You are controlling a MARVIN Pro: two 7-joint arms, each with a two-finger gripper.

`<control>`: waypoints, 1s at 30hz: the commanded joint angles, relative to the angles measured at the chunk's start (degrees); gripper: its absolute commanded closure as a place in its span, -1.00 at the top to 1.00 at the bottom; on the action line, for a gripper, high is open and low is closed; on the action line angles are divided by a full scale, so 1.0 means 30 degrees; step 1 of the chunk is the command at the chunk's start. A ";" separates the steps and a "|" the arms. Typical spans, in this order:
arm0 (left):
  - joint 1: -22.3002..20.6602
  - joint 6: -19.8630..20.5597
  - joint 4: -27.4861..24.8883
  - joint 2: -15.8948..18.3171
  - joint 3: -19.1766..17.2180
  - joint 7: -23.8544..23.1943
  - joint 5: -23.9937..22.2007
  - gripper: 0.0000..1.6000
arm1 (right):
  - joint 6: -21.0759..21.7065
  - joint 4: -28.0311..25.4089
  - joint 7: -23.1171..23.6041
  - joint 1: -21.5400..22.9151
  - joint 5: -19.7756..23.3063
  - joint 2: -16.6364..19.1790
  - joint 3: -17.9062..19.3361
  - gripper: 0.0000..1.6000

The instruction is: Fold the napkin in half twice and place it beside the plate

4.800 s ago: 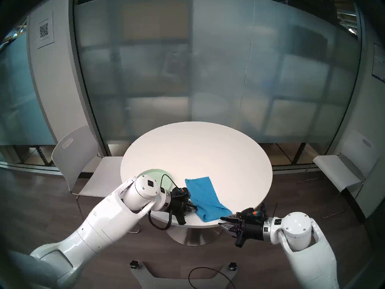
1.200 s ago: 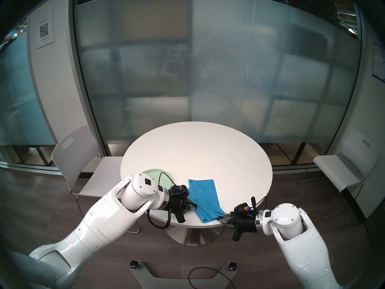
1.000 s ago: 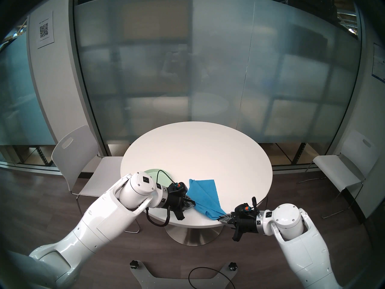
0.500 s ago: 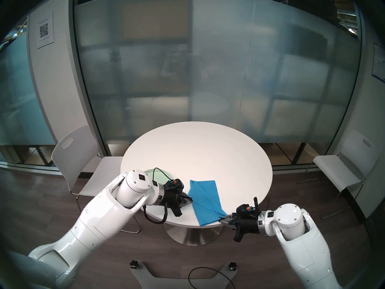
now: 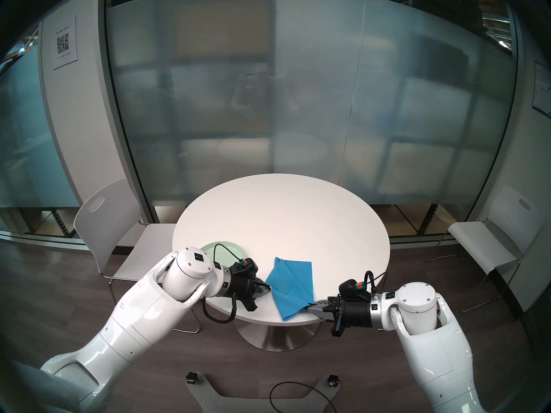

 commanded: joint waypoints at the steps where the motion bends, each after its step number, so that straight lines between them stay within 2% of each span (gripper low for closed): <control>1: 0.0118 -0.0011 0.0105 0.0120 -0.0764 0.0369 -0.0245 -0.18 | 0.1290 -0.0705 0.0739 0.1122 0.1183 -0.0217 0.0466 -1.00; 9: 0.0306 -0.0029 0.0193 0.0514 -0.1190 0.0428 -0.0364 -0.18 | 0.3834 -0.0770 0.1401 0.2241 0.2807 -0.0869 0.1393 -1.00; 17: 0.0461 -0.0108 0.0178 0.0298 -0.0978 0.0516 -0.0495 -0.18 | 0.5736 -0.0789 0.1140 0.3627 0.3704 -0.1299 0.1666 -1.00; 23: 0.0409 -0.0162 0.0259 0.0147 -0.0935 0.0639 -0.0545 -0.18 | 0.6486 -0.1300 0.0485 0.4293 0.4472 -0.1255 0.1464 -1.00; 30: 0.0378 -0.0201 0.0361 0.0138 -0.0983 0.0730 -0.0580 -0.18 | 0.6469 -0.1051 -0.0473 0.5678 0.4970 -0.1134 0.1515 -1.00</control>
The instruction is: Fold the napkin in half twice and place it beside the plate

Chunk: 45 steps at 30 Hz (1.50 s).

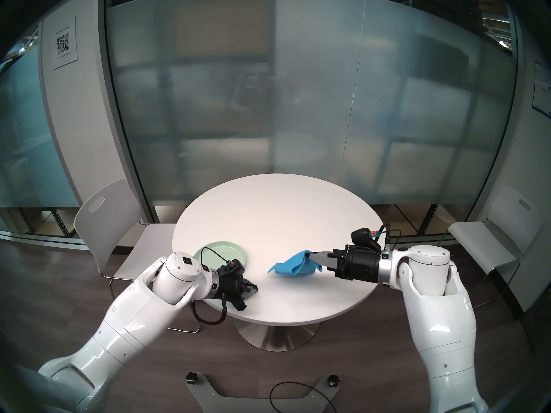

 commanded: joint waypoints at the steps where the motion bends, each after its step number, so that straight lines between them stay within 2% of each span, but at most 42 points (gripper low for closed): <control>1: -0.0197 -0.0077 -0.0158 -0.0183 -0.0032 -0.0024 -0.0093 -0.18 | -0.0023 -0.0113 0.0840 0.2104 0.0904 0.0055 0.0040 -1.00; 12: -0.0186 -0.0115 -0.0164 -0.0104 -0.0068 -0.0011 -0.0172 -0.18 | -0.0032 0.0020 0.0300 0.4079 0.1650 0.0346 0.0690 -1.00; 14: -0.0205 -0.0149 -0.0157 -0.0089 -0.0042 -0.0035 -0.0170 -0.18 | 0.0254 0.0402 0.0602 0.4312 0.1736 0.0634 0.0498 -1.00; 16: -0.0221 -0.0188 -0.0156 -0.0075 0.0005 -0.0049 -0.0143 -0.18 | 0.0452 0.0712 0.1220 0.3980 0.1750 0.1070 -0.0076 -1.00; 18: -0.0226 -0.0217 -0.0134 -0.0084 0.0029 -0.0060 -0.0130 -0.17 | -0.0081 0.0685 0.1270 0.3567 0.1602 0.1146 -0.0415 -1.00; 22: -0.0254 -0.0252 -0.0091 -0.0084 0.0086 -0.0083 -0.0070 -0.17 | -0.0204 0.0899 0.0498 0.4353 0.2113 0.0558 0.0096 -1.00; 26: -0.0279 -0.0255 -0.0101 -0.0062 0.0116 -0.0134 -0.0050 -0.18 | 0.0426 0.1206 0.1136 0.4199 0.1993 0.1463 -0.0676 -1.00; 28: -0.0269 -0.0238 -0.0127 -0.0060 0.0109 -0.0154 -0.0059 -0.17 | 0.0128 0.1212 0.1206 0.3710 0.1878 0.1546 -0.0901 -1.00; 30: -0.0263 -0.0249 -0.0121 -0.0057 0.0132 -0.0165 -0.0040 -0.17 | -0.0362 0.1119 0.0845 0.3776 0.2149 0.1176 -0.0480 -1.00; 32: -0.0283 -0.0264 -0.0107 -0.0047 0.0173 -0.0191 -0.0012 -0.17 | -0.0138 0.1139 0.0530 0.4418 0.2654 0.0831 0.0033 -1.00; 35: -0.0320 -0.0267 -0.0108 -0.0067 0.0210 -0.0211 0.0007 -0.17 | 0.0165 0.1295 0.0250 0.4926 0.2686 0.1067 0.0167 -1.00; 38: -0.0350 -0.0197 -0.0180 -0.0093 0.0237 -0.0217 0.0021 -0.18 | 0.0298 0.1649 0.0381 0.4380 0.2280 0.1578 -0.0322 -1.00; 41: -0.0325 -0.0209 -0.0195 -0.0112 0.0218 -0.0197 0.0001 -0.17 | 0.0376 0.1733 0.0138 0.3868 0.2146 0.1486 -0.0364 -1.00; 45: -0.0293 -0.0183 -0.0226 -0.0113 0.0216 -0.0166 0.0023 -0.17 | 0.0264 0.1721 -0.0354 0.3800 0.2739 0.0912 0.0574 -1.00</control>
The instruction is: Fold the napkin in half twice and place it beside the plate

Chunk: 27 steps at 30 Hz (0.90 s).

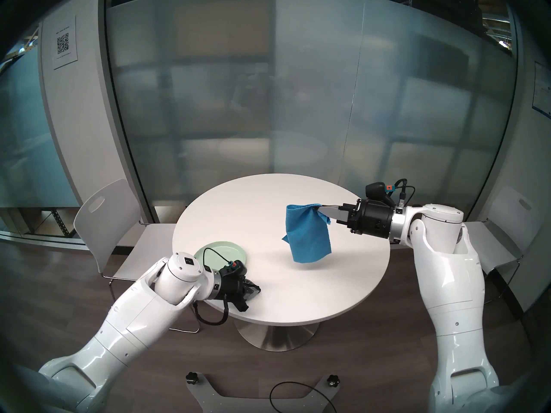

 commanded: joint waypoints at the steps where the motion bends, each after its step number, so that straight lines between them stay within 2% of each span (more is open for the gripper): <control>1: -0.0169 0.0051 -0.0357 -0.0057 -0.0004 0.0081 0.0077 -0.17 | -0.0123 -0.0059 -0.0118 0.0064 0.0586 -0.0339 0.1054 -1.00; 6: -0.0128 0.0007 -0.0377 -0.0050 -0.0030 0.0080 0.0073 -0.18 | 0.0184 0.0690 -0.1546 0.0665 0.0593 -0.1001 0.2370 -1.00; 8: -0.0045 0.0080 -0.0507 -0.0042 -0.0050 0.0112 0.0066 -0.17 | 0.0892 0.1117 -0.2162 0.0016 -0.0025 -0.0805 0.1951 -1.00; 12: -0.0004 0.0072 -0.0535 -0.0040 -0.0055 0.0147 0.0068 -0.17 | 0.0665 0.1317 -0.2347 -0.0907 -0.0207 -0.1012 0.1709 -1.00; 18: 0.0016 0.0173 -0.0695 0.0006 -0.0076 0.0189 0.0088 -0.17 | 0.0568 0.1375 -0.2498 -0.1404 -0.0514 -0.1135 0.1480 -1.00; 24: 0.0007 0.0142 -0.0649 -0.0040 -0.0075 0.0220 0.0067 -0.18 | -0.0637 0.2175 -0.2738 -0.0169 -0.0770 -0.1355 0.1399 -1.00; 27: -0.0001 0.0136 -0.0600 -0.0058 -0.0073 0.0252 0.0069 -0.18 | -0.0737 0.2465 -0.2881 0.0633 -0.0755 -0.1494 0.1304 -1.00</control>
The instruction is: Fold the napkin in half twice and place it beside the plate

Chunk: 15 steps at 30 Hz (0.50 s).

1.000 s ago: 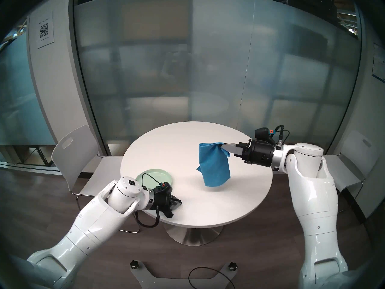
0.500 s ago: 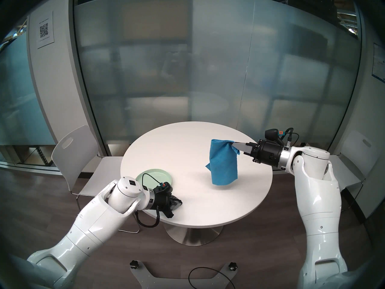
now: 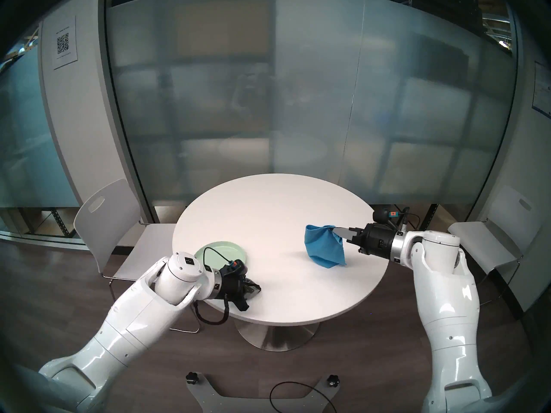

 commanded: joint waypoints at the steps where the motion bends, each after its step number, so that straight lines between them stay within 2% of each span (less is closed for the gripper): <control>1: -0.0092 0.0000 -0.0281 -0.0057 -0.0070 0.0035 -0.0031 -0.17 | -0.1027 0.0422 -0.0124 0.2079 0.0127 -0.0285 -0.0058 -1.00; 5: -0.0109 0.0004 -0.0248 0.0006 -0.0130 0.0066 -0.0034 -0.17 | -0.1448 0.0625 -0.0539 0.2669 0.0289 -0.0330 -0.0179 -1.00; 6: -0.0110 0.0013 -0.0256 0.0017 -0.0139 0.0068 -0.0036 -0.18 | -0.1451 0.1147 -0.0462 0.3357 0.0154 -0.0420 -0.0295 -1.00; 7: -0.0112 0.0021 -0.0251 0.0024 -0.0146 0.0067 -0.0039 -0.18 | -0.1760 0.0209 -0.0934 0.2476 0.0573 -0.0369 -0.0071 -1.00; 9: -0.0109 0.0030 -0.0247 0.0032 -0.0157 0.0074 -0.0042 -0.18 | -0.1762 0.1184 -0.0791 0.3890 0.0343 -0.0563 -0.0251 -1.00; 10: -0.0106 0.0033 -0.0244 0.0033 -0.0164 0.0077 -0.0045 -0.18 | -0.2010 0.0181 -0.1239 0.2858 0.0756 -0.0448 -0.0018 -1.00; 12: -0.0100 0.0034 -0.0233 0.0035 -0.0176 0.0082 -0.0048 -0.18 | -0.1991 0.0740 -0.1192 0.3814 0.0605 -0.0513 -0.0128 -1.00; 13: -0.0097 0.0036 -0.0230 0.0036 -0.0182 0.0084 -0.0049 -0.18 | -0.2172 0.0569 -0.1386 0.3662 0.0723 -0.0496 -0.0066 -1.00; 14: -0.0091 0.0039 -0.0234 0.0036 -0.0189 0.0085 -0.0052 -0.17 | -0.2165 0.0947 -0.1352 0.4148 0.0669 -0.0512 -0.0164 -1.00; 15: -0.0086 0.0043 -0.0243 0.0038 -0.0194 0.0081 -0.0058 -0.18 | -0.2330 0.0594 -0.1543 0.3789 0.0865 -0.0470 -0.0100 -1.00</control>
